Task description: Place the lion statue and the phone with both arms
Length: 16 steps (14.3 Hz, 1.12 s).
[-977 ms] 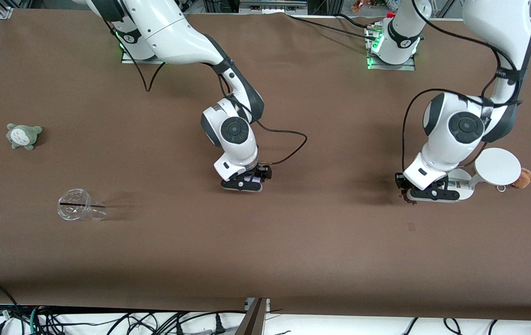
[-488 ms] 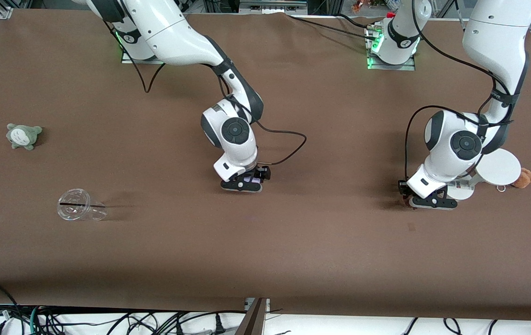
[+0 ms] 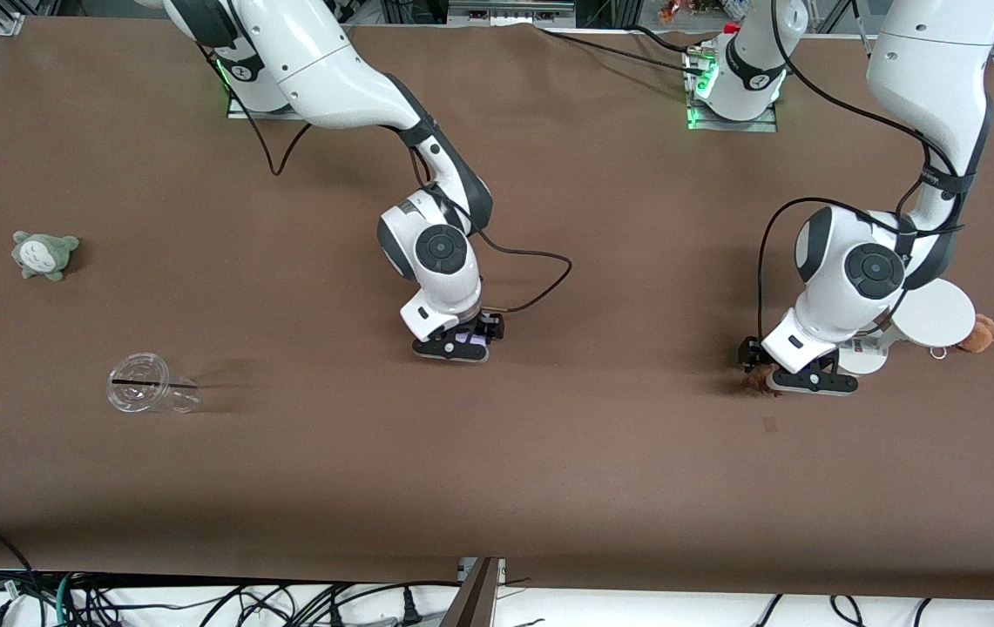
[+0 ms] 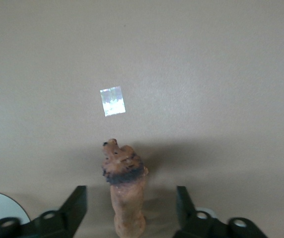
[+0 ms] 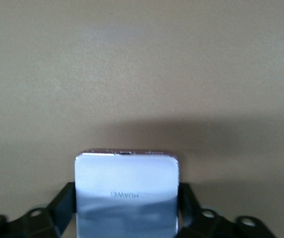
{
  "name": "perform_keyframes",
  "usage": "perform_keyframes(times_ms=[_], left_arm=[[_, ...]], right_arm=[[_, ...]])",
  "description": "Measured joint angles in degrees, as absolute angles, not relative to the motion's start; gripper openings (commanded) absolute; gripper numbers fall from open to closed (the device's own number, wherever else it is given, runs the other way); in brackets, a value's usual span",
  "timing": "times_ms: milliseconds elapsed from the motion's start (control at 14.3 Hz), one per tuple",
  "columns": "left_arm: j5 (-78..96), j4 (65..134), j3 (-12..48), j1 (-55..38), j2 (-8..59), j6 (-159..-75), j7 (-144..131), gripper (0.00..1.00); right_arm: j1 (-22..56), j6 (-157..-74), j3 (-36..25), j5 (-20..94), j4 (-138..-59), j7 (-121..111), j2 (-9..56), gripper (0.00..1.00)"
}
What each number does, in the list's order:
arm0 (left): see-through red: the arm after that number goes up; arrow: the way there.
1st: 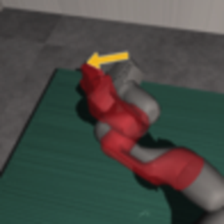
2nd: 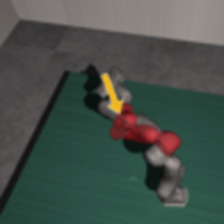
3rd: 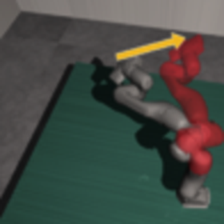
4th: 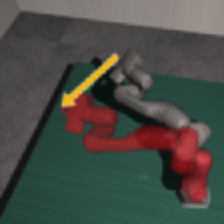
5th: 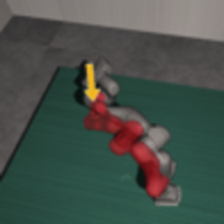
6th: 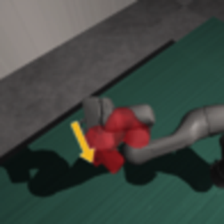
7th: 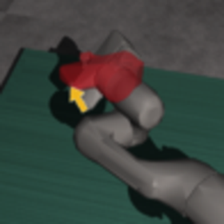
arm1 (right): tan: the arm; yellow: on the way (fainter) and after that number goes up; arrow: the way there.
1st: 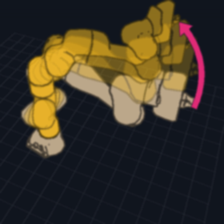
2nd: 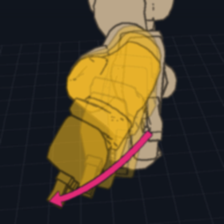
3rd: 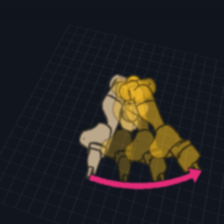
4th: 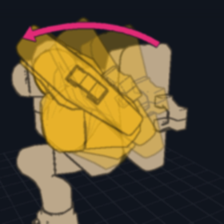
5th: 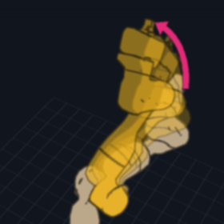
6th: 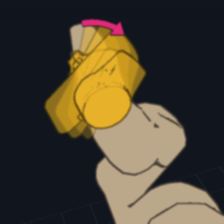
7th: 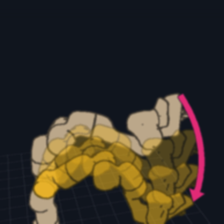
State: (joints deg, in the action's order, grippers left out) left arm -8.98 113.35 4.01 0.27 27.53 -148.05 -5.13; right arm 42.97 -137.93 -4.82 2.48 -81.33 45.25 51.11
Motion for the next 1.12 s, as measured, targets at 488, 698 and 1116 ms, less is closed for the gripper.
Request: perform_keyframes(times_ms=[488,698,1116], left_arm=[[-5.69,109.62,4.65,0.46,15.63,-131.3,-5.12,1.0],[-4.63,101.63,4.57,2.49,10.9,-116.09,-3.58,1.0],[-1.58,88.43,4.4,5.72,10.97,-102.85,1.91,1.0]], right_arm=[[38.27,-136.46,-7.18,2.47,-79.44,36.24,49.6,0.42],[30.18,-132.96,-7.32,2.5,-79.37,22.35,47.44,0.42],[18.75,-127.87,-7.33,2.5,-80.06,5.04,46.82,0.42]])
